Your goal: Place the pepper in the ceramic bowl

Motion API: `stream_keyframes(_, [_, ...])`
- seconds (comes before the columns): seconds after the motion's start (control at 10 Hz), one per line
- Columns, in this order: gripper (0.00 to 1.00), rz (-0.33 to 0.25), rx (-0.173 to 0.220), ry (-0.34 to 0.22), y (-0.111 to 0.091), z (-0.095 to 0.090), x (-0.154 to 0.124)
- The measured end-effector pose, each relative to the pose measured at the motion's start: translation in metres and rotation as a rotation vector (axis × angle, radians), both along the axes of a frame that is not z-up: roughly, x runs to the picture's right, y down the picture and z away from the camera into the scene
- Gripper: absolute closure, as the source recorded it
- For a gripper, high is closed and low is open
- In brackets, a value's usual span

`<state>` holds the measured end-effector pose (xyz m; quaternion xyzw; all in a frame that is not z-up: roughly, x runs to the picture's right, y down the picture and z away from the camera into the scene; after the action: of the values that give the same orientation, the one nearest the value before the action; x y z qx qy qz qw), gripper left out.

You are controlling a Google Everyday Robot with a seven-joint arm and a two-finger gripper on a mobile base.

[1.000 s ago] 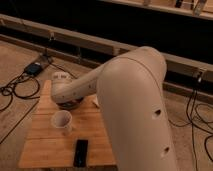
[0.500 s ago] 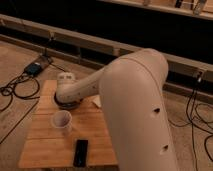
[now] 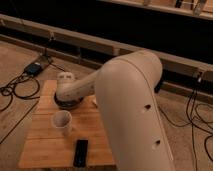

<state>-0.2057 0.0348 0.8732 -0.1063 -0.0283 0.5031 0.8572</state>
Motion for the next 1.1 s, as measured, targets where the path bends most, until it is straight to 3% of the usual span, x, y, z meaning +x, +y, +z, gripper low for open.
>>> stream_keyframes(0.4, [0.99, -0.004, 0.0, -0.014, 0.0002, 0.011, -0.0029])
stream_keyframes(0.5, [0.93, -0.004, 0.0, -0.014, 0.0, 0.011, -0.0028])
stream_keyframes(1.1, [0.34, -0.004, 0.0, -0.014, 0.0, 0.011, -0.0028])
